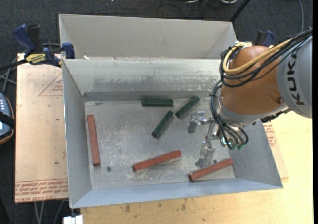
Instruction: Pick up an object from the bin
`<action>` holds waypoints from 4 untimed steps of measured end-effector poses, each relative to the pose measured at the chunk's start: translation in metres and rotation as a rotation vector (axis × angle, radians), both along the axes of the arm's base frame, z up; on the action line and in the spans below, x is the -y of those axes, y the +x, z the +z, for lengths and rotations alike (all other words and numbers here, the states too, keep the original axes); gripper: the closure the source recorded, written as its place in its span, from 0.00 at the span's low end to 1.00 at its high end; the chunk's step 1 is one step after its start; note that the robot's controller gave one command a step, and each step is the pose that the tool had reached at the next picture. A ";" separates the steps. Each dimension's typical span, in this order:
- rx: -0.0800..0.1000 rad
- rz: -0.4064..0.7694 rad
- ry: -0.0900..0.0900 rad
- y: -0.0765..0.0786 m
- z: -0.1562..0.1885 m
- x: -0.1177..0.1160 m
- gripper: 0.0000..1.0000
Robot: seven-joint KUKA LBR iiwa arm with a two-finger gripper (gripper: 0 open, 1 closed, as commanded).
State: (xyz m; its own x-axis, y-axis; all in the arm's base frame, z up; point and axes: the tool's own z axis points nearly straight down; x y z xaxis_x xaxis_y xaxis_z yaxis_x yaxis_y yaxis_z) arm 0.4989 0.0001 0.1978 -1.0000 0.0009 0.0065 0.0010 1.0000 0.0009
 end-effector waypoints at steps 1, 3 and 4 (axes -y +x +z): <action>0.007 0.000 0.000 0.002 0.003 0.000 0.00; 0.012 0.006 0.001 0.010 -0.113 -0.044 0.00; 0.009 0.026 0.000 -0.005 -0.127 -0.059 1.00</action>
Offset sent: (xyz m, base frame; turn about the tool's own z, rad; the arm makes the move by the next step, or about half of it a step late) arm 0.0239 0.0334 -0.1278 -0.1094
